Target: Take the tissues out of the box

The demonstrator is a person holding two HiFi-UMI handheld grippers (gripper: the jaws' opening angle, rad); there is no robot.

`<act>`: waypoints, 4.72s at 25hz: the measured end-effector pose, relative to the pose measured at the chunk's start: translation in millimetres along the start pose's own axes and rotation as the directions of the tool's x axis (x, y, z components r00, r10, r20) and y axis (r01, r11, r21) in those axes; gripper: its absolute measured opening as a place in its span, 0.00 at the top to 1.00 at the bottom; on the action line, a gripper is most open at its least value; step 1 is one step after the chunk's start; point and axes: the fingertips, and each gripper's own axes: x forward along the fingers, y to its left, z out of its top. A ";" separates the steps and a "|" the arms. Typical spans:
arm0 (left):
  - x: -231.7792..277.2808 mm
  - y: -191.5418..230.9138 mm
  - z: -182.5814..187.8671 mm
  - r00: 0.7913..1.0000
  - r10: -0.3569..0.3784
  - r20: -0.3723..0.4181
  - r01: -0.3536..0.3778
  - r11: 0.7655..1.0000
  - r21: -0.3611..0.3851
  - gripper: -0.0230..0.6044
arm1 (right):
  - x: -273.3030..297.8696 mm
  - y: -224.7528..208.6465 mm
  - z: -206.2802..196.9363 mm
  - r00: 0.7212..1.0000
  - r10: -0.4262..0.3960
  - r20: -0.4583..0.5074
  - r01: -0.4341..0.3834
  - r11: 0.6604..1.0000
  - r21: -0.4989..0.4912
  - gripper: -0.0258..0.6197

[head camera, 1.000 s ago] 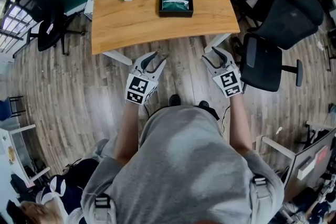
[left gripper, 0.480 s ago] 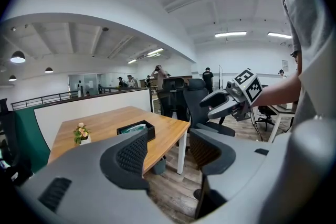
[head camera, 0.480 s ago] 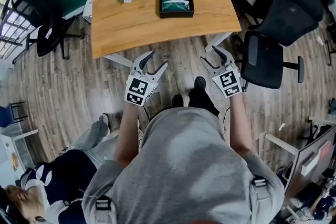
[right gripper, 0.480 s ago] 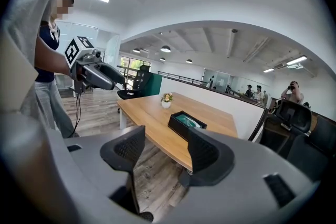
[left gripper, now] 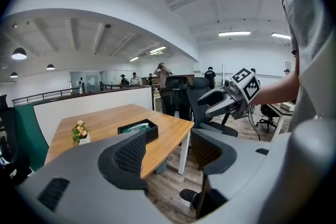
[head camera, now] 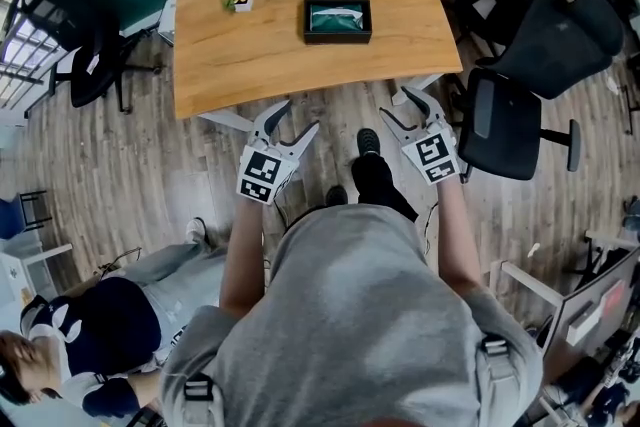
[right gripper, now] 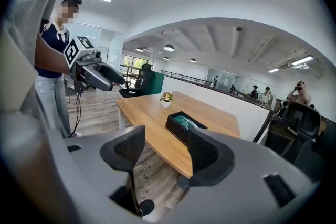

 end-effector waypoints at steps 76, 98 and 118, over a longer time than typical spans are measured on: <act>156.1 147.9 16.7 0.934 0.305 -0.186 -0.341 0.917 -0.207 0.52 | 251.1 -149.8 7.2 0.875 0.467 -0.129 -0.484 0.846 -0.222 0.55; 174.9 220.2 -25.7 0.950 0.188 -0.249 -0.249 0.938 -0.242 0.52 | 337.7 -123.9 -20.2 0.810 0.498 -0.308 -0.565 0.805 -0.183 0.54; 183.6 238.6 -47.7 0.948 0.150 -0.281 -0.226 0.938 -0.263 0.52 | 379.6 -104.0 -53.3 0.749 0.491 -0.444 -0.620 0.756 -0.209 0.61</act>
